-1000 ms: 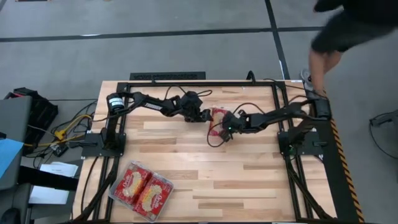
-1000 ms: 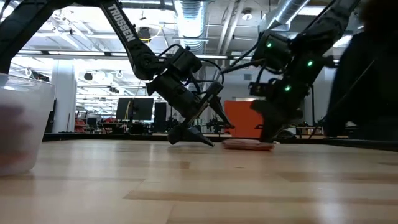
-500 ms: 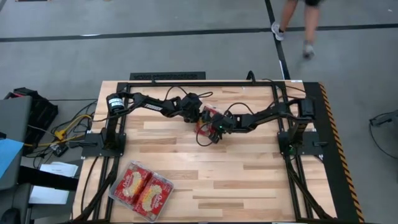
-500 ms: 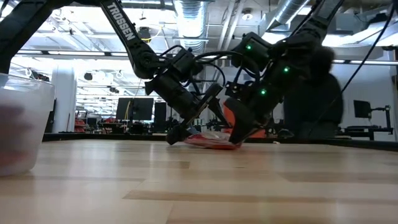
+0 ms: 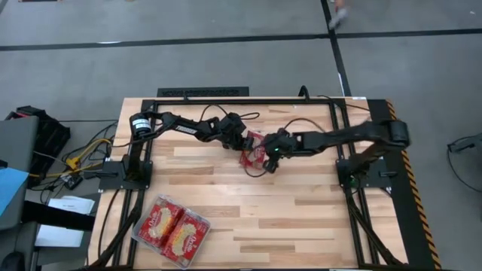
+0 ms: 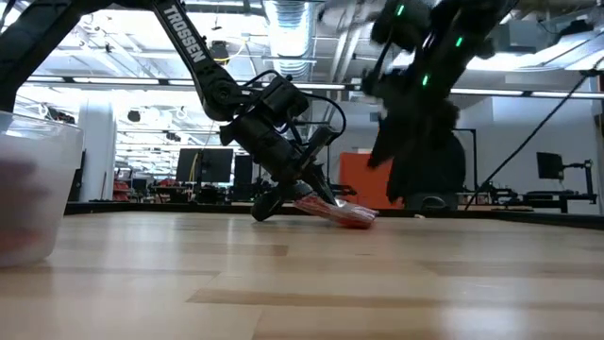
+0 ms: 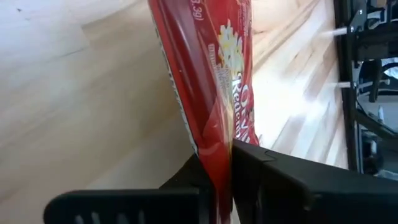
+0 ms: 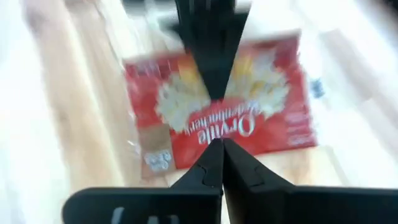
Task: Sort popcorn bags into baskets
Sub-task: Put the red popcorn bag into the transparent bin
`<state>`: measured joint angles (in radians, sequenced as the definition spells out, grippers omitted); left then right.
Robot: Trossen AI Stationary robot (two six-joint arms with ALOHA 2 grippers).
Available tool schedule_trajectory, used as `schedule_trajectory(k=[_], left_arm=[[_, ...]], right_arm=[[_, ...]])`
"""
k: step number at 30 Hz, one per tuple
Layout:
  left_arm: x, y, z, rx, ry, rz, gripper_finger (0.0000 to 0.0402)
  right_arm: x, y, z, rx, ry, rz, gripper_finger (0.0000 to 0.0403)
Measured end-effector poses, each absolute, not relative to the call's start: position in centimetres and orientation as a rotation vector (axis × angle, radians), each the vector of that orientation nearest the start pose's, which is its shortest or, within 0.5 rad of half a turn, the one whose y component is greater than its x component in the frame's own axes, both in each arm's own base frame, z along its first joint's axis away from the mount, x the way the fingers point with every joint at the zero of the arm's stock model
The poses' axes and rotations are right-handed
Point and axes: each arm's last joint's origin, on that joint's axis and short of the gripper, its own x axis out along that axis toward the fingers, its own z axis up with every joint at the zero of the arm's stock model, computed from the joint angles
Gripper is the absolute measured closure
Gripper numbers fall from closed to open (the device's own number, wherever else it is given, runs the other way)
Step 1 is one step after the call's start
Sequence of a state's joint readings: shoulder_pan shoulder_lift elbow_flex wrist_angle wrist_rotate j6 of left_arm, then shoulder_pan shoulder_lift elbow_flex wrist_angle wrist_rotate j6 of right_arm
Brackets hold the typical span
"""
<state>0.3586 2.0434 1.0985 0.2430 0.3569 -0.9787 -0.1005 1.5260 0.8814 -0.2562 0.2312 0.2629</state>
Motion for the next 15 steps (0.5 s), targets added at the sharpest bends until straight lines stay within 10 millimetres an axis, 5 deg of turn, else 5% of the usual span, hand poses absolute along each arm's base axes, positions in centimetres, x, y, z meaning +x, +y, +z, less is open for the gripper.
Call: schedule_trajectory(k=[6,10,15], left_arm=[[37.8,11.9,13.2,-1.291,0.718,0.088,0.0395],[36.3,9.5,19.6,-1.228,0.742,-0.099,0.0393],[31.0,4.2,26.5,-1.1,0.842,-0.018,0.0393]], right_arm=[[25.6,-2.8,24.8,0.155,0.772,-0.453,0.038],[22.5,-2.5,27.1,0.119,0.749,-0.511,0.039],[19.8,-2.4,28.1,0.122,0.773,-0.576,0.0386]])
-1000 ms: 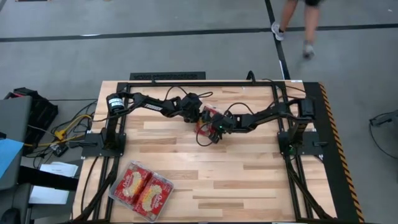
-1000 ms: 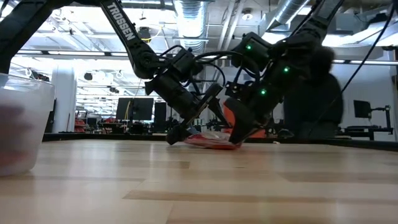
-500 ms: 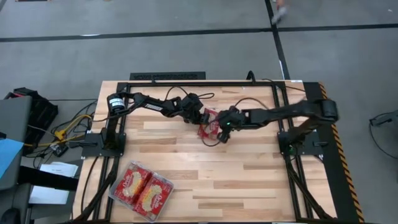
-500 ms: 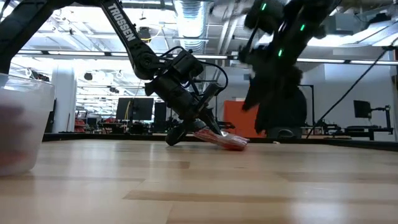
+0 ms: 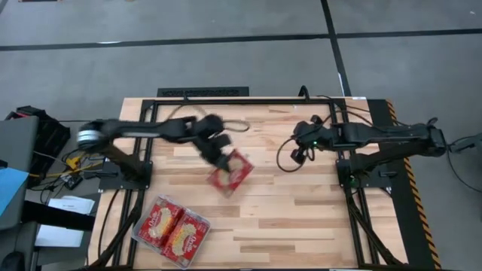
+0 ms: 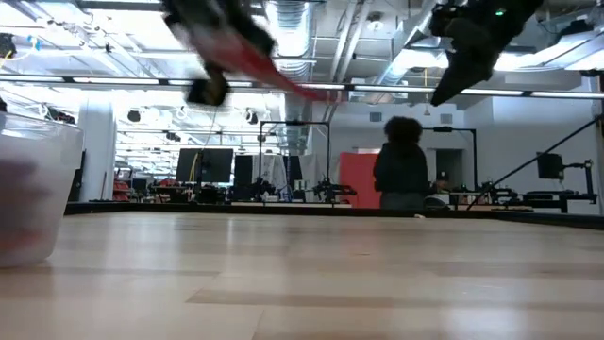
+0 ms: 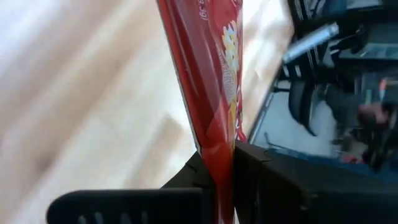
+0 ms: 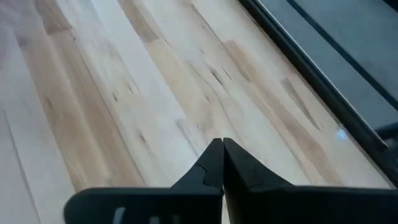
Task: Sort popcorn bags into baskets
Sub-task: Put the red popcorn bag into the transparent bin
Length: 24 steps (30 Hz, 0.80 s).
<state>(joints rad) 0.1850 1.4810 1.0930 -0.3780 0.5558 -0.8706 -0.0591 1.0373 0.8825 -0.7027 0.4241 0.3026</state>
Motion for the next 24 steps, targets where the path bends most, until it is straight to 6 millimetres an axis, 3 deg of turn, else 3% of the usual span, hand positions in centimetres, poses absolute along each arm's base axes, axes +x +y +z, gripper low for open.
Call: schedule_trajectory(k=[4,9,12,16,24], left_arm=[[25.1,-0.2,31.8,-1.052,0.803,0.075,0.0393],[17.9,-4.4,34.8,-1.115,0.723,0.261,0.0393],[14.0,-6.1,34.8,-1.152,0.748,0.375,0.0393],[10.7,-8.2,34.0,-1.211,0.81,0.47,0.0393],[8.6,-13.6,31.3,-1.156,0.977,0.423,0.0393]], right_arm=[[19.0,-2.3,28.2,0.13,0.792,-0.589,0.0374],[19.3,-2.3,28.1,0.134,0.788,-0.59,0.0379],[19.7,-2.3,27.8,0.136,0.795,-0.583,0.0387],[20.3,-2.3,27.4,0.143,0.806,-0.569,0.0387],[21.2,-2.3,26.6,0.156,0.839,-0.567,0.037]])
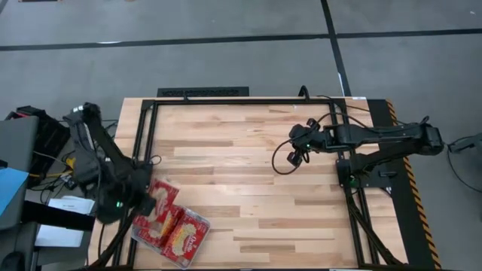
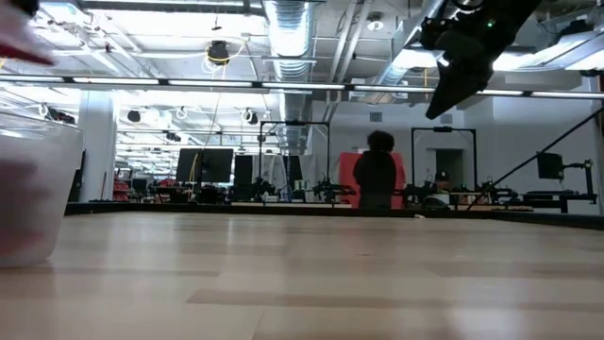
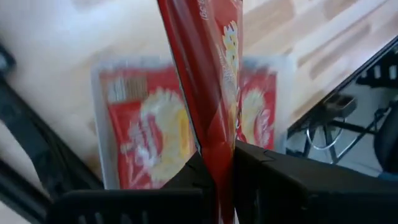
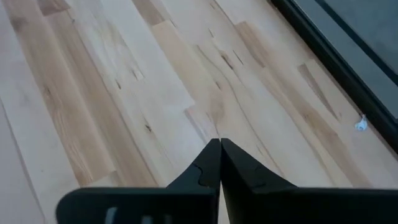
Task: Sort popcorn bags into baskets
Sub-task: Put the red popcorn bag into the transparent bin
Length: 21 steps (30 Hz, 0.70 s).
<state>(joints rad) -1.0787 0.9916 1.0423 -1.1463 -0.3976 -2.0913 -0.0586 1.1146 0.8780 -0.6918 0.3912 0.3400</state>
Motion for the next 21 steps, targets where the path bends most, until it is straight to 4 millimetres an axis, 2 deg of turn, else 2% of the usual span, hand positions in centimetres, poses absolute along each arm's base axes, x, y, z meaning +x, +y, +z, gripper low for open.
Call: schedule_trajectory(k=[4,10,15,21], left_arm=[[7.6,-15.6,29.3,-1.154,1.028,0.463,0.0392],[7.6,-18.2,26.4,-1.15,1.067,0.438,0.0392],[7.7,-18.6,24.7,-1.125,1.071,0.437,0.0392],[7.8,-18.6,23.8,-1.1,1.042,0.405,0.0384]], right_arm=[[21.3,-2.4,26.5,0.157,0.836,-0.566,0.0379],[21.3,-2.4,26.7,0.162,0.82,-0.565,0.0388],[21.3,-2.4,26.7,0.161,0.821,-0.565,0.0375],[21.3,-2.3,26.6,0.161,0.823,-0.565,0.0374]])
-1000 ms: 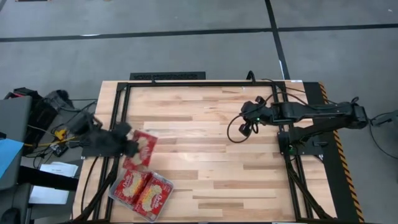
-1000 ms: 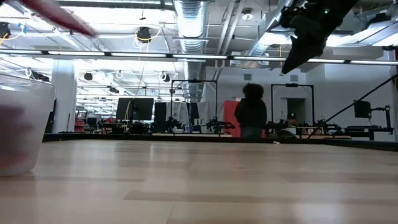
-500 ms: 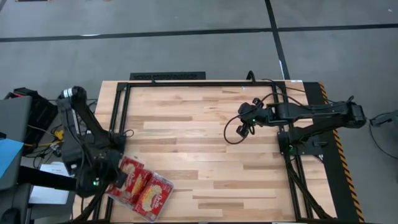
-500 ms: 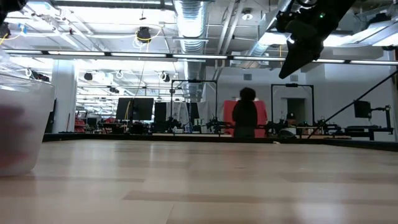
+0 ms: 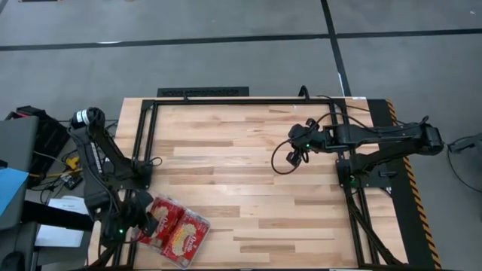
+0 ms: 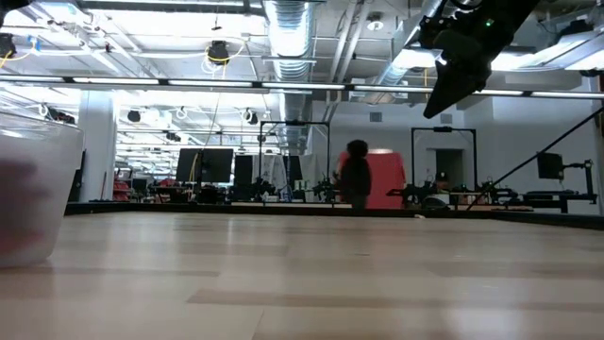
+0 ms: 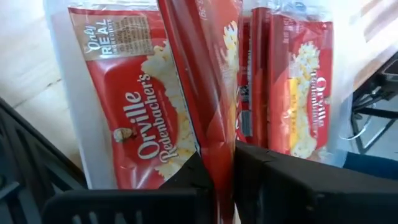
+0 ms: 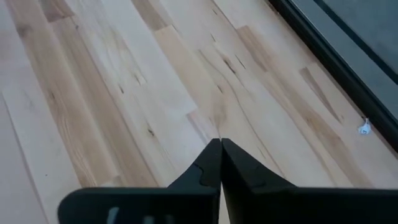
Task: Sort popcorn bags into baskets
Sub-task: Put the red popcorn bag into the transparent bin, then return to Home Position
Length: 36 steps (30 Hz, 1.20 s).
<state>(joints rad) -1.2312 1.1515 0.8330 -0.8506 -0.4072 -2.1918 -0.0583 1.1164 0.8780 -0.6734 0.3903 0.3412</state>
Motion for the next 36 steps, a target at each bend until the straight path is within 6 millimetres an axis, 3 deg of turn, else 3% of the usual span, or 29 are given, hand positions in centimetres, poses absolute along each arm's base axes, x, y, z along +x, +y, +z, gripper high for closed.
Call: schedule_trajectory(k=[9,14,20,24,29,32,36], left_arm=[[7.8,-18.6,23.7,-1.067,1.046,0.38,0.0277],[7.5,-17.8,23.6,-1.049,1.13,0.467,0.021],[6.5,-15.0,25.4,-1.114,1.135,0.484,0.0174],[5.7,-12.1,27.1,-1.189,1.019,0.421,0.0173],[5.3,-7.8,29.3,-1.256,0.735,0.286,0.0179],[5.1,-5.7,30.7,-1.262,0.512,0.194,0.018],[4.5,-3.2,32.7,-1.127,0.245,0.097,0.018]], right_arm=[[21.3,-2.1,26.6,0.169,0.832,-0.536,0.0383],[21.3,-2.1,26.6,0.167,0.832,-0.536,0.0368],[21.4,-2.2,26.7,0.15,0.824,-0.526,0.0369],[21.9,-2.2,27.4,0.158,0.755,-0.511,0.0377],[22.1,-2.0,31.5,0.101,0.649,-0.396,0.0381],[21.3,-1.8,35.3,0.042,0.561,-0.351,0.0375],[18.6,-1.6,40.1,-0.056,0.483,-0.361,0.0367]])
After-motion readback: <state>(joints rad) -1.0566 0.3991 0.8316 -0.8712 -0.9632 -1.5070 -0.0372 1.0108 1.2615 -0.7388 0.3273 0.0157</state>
